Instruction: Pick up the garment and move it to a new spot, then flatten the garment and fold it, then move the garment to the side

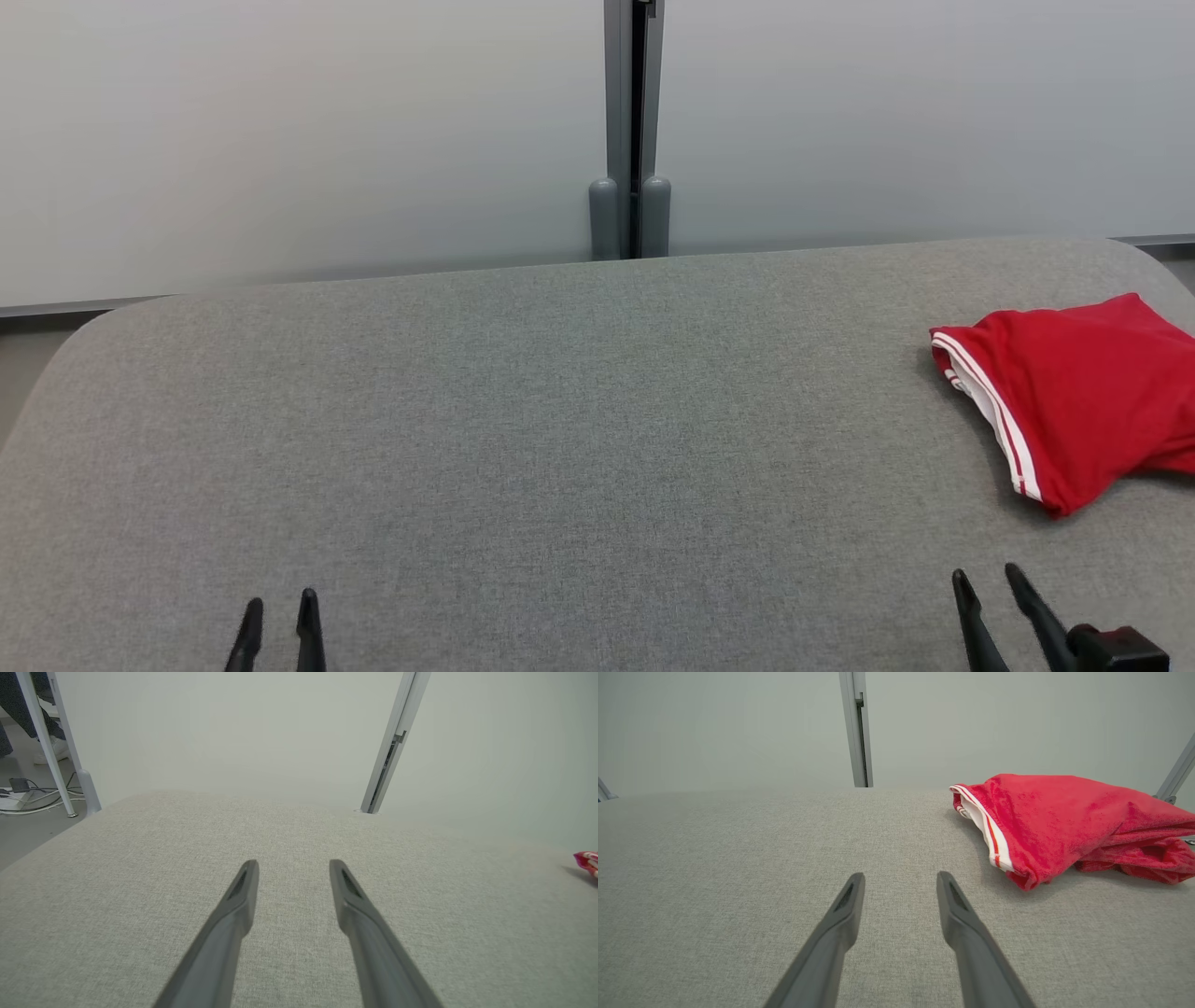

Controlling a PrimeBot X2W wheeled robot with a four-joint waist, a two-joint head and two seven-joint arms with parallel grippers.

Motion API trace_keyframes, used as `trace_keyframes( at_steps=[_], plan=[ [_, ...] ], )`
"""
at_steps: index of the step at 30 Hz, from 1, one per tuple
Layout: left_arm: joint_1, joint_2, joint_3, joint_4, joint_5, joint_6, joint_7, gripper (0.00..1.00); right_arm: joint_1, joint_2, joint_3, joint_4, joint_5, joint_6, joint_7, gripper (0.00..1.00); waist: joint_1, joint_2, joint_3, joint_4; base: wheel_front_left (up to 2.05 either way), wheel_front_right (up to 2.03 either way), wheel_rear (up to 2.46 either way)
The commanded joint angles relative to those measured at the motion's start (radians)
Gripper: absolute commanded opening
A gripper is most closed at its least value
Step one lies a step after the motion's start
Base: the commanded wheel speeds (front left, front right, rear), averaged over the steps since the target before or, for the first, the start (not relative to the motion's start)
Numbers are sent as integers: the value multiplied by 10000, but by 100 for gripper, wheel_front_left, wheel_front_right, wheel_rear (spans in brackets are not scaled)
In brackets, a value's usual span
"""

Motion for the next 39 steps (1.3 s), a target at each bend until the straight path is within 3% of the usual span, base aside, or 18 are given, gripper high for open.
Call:
trace_keyframes(
  at_steps=[1, 4, 19, 39],
  plan=[
    [-5, -27, 2, 87, -24, -4, 12, 0, 16, 23, 3, 75, 26, 0, 14, 0, 0, -1, 1, 1, 0, 0, 0],
    [6, -95, -6, 349, -110, -11, 93, 0, 101, 117, 21, 324, 120, 0, 59, 0, 0, -1, 2, 1, 0, 0, 0],
    [-680, -61, 200, 466, -2742, -280, 819, 0, -360, 119, -164, 144, 3120, 0, 790, 0, 0, -1, 48, 19, 0, 0, 0],
    [-1386, -27, 410, 577, -5487, -566, 1579, 0, -833, 120, -337, -44, 6256, 0, 1534, 0, 0, -1, 106, 43, 0, 0, 0]
  ],
)
